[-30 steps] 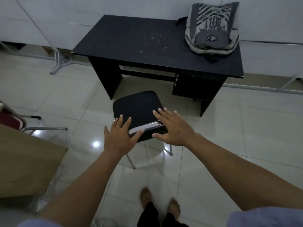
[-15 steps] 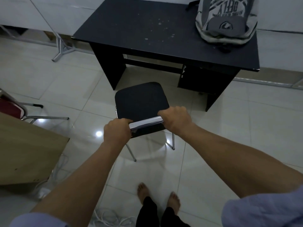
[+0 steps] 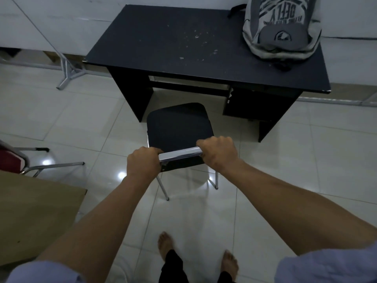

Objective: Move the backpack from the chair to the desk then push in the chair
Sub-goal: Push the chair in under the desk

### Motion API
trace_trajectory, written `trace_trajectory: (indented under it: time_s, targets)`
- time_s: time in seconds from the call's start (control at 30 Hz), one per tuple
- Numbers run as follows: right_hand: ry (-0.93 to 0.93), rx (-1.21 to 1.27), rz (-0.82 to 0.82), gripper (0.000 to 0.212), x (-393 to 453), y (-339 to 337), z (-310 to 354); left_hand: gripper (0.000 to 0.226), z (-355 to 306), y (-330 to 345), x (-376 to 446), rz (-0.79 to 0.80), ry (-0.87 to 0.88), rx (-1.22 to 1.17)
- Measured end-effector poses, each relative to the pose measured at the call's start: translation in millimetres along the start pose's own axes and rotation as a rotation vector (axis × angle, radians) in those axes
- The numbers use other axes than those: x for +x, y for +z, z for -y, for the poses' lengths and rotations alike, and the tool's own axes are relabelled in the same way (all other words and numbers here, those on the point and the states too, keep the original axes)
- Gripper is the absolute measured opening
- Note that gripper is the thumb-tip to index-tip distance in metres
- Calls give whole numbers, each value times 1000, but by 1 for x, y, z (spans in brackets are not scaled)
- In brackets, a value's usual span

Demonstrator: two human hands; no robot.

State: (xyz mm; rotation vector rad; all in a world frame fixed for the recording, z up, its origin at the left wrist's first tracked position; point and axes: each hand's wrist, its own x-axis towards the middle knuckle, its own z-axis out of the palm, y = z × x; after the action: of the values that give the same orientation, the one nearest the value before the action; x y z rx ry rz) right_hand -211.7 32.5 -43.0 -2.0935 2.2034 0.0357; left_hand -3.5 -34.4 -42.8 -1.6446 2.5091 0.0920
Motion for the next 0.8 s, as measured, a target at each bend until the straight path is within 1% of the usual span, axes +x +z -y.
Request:
trace_trajectory:
  time_s: [0.33,0.47,0.67,0.8]
  targets:
    - [198,18,-27,7,80,-1,45,31,72,-12,99,-31,181,21]
    - [279,-1,-45,8,107,-4,53,29,85,-15,133,-38,232,-20]
    - [332,-4,-58,12,152,-6,52,27,98,-23,191,-33,283,-39]
    - [352,-2,-89,11,187,-9,39,30,96,-31,234,-19,291,-47]
